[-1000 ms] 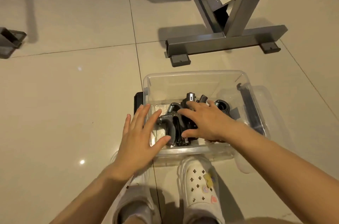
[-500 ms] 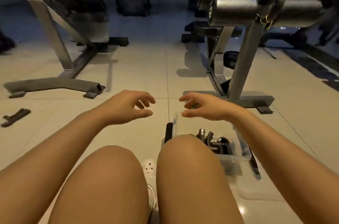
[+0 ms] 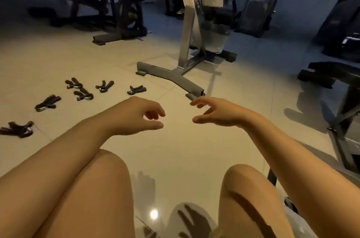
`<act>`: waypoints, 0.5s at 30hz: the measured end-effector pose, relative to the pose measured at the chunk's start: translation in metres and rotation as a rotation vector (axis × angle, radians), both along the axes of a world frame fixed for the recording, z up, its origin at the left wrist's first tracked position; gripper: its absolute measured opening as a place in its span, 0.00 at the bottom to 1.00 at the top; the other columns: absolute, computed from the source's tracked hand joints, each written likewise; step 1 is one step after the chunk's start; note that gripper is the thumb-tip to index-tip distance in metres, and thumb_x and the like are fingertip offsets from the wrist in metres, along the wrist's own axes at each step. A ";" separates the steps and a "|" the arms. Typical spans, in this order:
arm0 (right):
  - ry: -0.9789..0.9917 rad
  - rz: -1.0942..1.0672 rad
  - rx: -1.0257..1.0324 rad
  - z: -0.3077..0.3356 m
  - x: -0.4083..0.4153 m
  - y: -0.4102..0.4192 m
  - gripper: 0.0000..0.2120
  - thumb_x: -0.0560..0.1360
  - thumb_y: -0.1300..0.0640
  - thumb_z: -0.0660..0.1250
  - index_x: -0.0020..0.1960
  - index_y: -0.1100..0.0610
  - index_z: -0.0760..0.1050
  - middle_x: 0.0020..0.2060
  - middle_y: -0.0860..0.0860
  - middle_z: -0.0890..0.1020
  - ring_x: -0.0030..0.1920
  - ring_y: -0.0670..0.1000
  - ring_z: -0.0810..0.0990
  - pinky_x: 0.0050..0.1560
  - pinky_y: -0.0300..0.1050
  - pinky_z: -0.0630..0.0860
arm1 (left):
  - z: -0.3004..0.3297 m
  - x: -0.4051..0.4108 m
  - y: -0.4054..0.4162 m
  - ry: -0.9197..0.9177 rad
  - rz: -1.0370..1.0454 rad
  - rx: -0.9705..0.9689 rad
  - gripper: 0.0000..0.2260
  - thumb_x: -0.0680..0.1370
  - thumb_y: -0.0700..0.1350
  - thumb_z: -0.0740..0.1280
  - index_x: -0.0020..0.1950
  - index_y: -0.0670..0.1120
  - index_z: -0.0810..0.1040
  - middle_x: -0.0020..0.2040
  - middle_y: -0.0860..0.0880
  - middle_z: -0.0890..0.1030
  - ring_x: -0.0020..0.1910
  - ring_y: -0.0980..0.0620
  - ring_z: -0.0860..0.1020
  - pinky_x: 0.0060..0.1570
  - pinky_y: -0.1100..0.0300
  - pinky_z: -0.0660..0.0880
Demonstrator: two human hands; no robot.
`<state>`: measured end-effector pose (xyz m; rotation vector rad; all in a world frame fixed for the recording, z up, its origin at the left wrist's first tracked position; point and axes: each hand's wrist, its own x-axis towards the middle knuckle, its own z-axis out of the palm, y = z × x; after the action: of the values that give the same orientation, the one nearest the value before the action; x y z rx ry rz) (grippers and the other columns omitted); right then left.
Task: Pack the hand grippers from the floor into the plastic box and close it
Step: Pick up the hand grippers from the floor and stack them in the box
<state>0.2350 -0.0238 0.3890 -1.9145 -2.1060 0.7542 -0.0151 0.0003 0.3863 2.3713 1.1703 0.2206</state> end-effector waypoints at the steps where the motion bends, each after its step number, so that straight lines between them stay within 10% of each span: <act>1: -0.013 0.042 -0.004 -0.003 -0.023 0.019 0.26 0.74 0.47 0.69 0.69 0.46 0.65 0.68 0.49 0.69 0.59 0.48 0.74 0.57 0.42 0.74 | 0.001 -0.025 0.007 -0.040 0.067 0.015 0.13 0.74 0.53 0.69 0.57 0.57 0.76 0.50 0.59 0.78 0.51 0.63 0.76 0.53 0.62 0.74; 15: -0.151 0.450 0.154 0.031 -0.172 0.171 0.30 0.72 0.47 0.71 0.71 0.46 0.64 0.70 0.46 0.67 0.65 0.47 0.70 0.59 0.39 0.67 | -0.019 -0.135 0.110 -0.101 0.470 -0.012 0.11 0.72 0.50 0.72 0.53 0.54 0.78 0.43 0.59 0.78 0.44 0.58 0.79 0.48 0.56 0.77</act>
<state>0.0632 0.1476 0.4202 -1.4757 -2.6457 0.5103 -0.1497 0.1107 0.3673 2.0151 1.6557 0.4800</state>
